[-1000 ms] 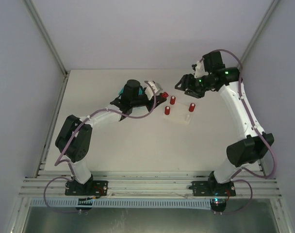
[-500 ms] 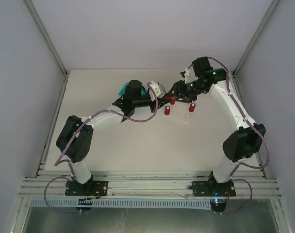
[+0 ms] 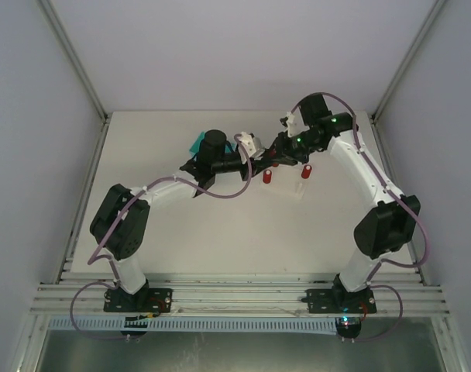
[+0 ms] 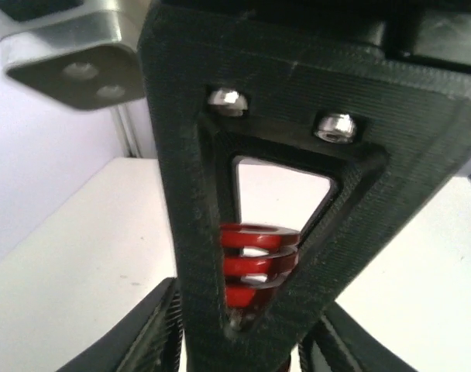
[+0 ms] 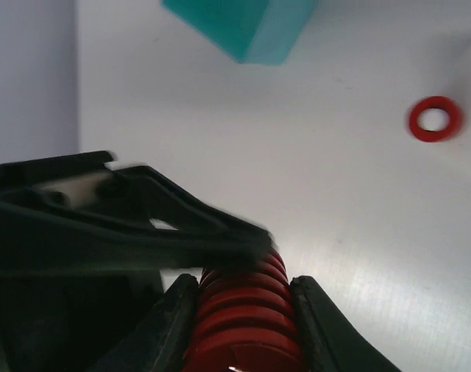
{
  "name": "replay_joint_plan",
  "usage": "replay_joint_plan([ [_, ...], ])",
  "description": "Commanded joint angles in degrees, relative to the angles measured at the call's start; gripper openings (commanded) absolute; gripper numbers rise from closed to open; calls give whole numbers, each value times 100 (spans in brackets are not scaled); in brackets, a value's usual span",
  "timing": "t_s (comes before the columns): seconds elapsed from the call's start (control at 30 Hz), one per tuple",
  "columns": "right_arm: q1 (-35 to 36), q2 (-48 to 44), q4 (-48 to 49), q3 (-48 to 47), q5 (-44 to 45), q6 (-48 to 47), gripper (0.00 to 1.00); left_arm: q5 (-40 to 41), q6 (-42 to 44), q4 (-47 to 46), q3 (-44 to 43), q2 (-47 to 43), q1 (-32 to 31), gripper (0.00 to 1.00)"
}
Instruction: Install the large spring
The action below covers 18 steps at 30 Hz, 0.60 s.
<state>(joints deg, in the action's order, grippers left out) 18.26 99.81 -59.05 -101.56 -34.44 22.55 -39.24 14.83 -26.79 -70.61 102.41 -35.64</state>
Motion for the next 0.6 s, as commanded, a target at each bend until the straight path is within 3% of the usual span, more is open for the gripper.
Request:
replay_joint_plan([
  [0.0, 28, -445, 46, 220, 1393, -100, 0, 220, -680, -913, 439, -188, 97, 58],
  [0.03, 24, -515, -40, 310, 1819, -142, 0, 282, -794, -978, 577, -213, 128, 95],
  [0.07, 18, -612, -82, 440, 2203, -185, 0, 463, -941, -1006, 720, -258, 160, 100],
  [0.3, 20, -1180, 232, 1632, 3937, -225, 0, 2123, -1474, -338, 1532, -920, 436, 99],
  [0.5, -58, -979, 518, 2003, 4092, -1, 0, 3428, -1912, 463, 1876, -1476, 999, 99],
  [0.57, -72, -814, 616, 1988, 4026, 60, 0, 3457, -1999, 624, 1925, -1589, 1293, 99],
])
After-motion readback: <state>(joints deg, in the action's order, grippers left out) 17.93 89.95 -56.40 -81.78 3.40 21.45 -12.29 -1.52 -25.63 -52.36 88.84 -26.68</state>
